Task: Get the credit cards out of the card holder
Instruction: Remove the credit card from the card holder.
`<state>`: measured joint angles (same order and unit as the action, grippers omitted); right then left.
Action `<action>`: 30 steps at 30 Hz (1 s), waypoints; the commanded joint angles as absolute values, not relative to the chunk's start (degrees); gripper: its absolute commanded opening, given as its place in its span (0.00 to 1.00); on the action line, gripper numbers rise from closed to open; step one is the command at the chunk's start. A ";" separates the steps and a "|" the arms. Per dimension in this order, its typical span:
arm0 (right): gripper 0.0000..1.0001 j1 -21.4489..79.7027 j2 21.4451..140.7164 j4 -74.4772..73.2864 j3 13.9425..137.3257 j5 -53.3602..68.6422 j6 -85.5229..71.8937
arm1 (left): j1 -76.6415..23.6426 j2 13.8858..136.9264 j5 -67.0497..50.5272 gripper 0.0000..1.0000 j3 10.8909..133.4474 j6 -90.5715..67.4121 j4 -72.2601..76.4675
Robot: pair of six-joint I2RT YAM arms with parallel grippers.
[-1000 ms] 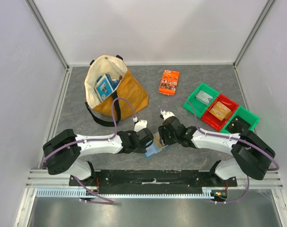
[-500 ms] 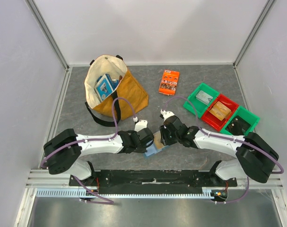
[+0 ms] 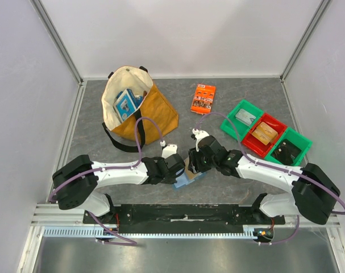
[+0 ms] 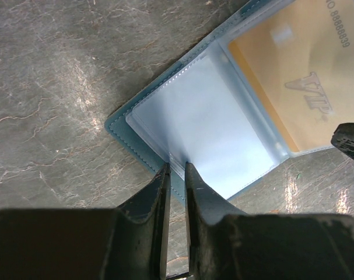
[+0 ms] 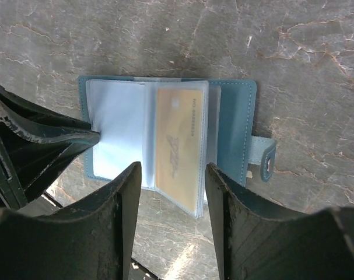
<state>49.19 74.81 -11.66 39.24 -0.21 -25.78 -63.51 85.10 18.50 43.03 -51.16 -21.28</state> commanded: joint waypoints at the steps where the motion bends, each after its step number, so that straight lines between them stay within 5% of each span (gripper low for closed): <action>1: 0.55 49.39 72.95 -12.57 41.40 -2.89 -24.09 | -63.81 86.57 20.13 0.20 43.07 -52.12 -22.41; 19: 0.54 49.31 83.14 -9.23 42.63 -7.12 -20.22 | -63.72 85.96 19.86 0.20 42.28 -51.86 -21.62; 30: 0.35 49.31 82.71 -8.70 42.36 -4.22 -20.04 | -63.72 85.87 19.69 0.20 42.28 -51.59 -21.36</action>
